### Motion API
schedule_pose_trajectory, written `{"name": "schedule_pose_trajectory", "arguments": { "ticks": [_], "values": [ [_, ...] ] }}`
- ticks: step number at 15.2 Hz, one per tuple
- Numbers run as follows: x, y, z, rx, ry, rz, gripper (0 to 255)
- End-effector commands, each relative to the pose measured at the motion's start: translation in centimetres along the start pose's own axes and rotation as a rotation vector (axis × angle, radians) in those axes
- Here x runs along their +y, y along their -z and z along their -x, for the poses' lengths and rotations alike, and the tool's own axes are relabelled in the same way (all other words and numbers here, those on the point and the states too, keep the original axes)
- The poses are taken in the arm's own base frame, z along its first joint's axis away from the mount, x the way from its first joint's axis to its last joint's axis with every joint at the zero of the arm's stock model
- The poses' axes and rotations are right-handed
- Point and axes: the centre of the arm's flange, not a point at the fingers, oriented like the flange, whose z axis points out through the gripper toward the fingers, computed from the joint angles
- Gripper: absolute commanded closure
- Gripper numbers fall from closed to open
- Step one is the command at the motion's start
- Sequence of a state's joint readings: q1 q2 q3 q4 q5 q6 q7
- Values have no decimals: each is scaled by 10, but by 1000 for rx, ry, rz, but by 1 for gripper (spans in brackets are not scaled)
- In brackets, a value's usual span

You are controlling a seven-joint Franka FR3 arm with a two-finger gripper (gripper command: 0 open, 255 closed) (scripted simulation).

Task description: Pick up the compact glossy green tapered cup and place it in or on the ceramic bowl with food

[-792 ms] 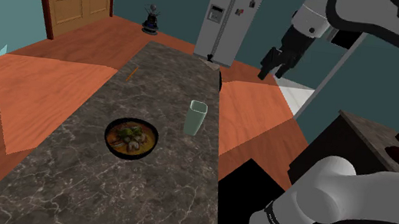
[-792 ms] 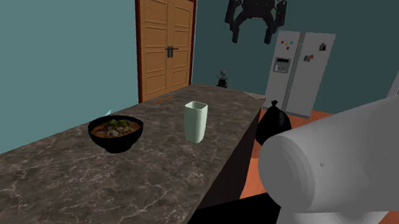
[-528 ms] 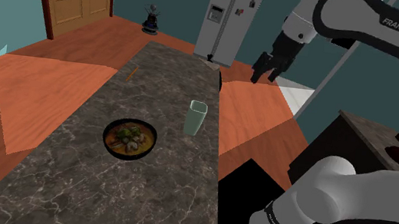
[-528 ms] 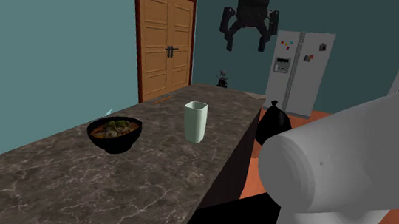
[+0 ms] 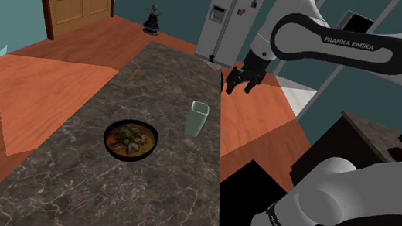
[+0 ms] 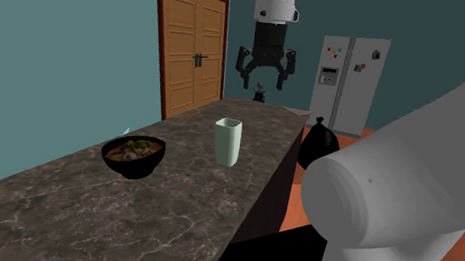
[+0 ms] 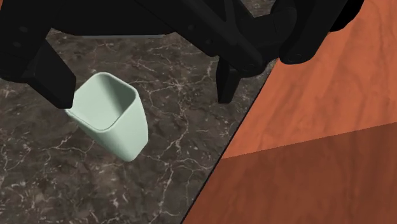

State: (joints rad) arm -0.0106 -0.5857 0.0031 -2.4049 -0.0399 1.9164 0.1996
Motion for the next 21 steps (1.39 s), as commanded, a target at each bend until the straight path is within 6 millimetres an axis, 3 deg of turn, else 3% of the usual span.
{"name": "schedule_pose_trajectory", "arguments": {
  "ticks": [1, 10, 17, 21],
  "values": [
    [-4, -25, -13, -2, -12, -5, 0],
    [-34, -123, -63, -18, -57, -22, 0],
    [-35, -160, -63, -18, -57, -22, 0],
    [-35, -163, -63, -18, -57, -22, 0]
  ]
}}
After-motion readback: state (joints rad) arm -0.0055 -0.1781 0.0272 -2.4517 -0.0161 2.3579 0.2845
